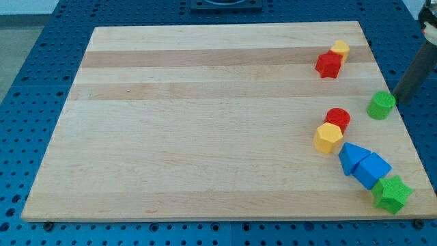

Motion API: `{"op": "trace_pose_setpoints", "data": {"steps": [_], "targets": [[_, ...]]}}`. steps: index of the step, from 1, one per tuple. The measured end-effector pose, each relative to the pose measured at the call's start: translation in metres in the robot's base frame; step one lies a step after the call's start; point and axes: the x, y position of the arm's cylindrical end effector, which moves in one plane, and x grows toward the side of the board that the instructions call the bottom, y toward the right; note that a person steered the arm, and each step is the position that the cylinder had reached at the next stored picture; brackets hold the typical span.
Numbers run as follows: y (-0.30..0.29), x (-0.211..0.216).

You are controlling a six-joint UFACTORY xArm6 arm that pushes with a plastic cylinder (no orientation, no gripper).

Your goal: Slide the green circle closer to the yellow hexagon

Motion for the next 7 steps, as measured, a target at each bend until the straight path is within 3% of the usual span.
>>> {"op": "trace_pose_setpoints", "data": {"steps": [2, 5, 6, 7], "targets": [[-0.03, 0.018], [-0.077, 0.091], [-0.08, 0.099], [-0.055, 0.078]]}}
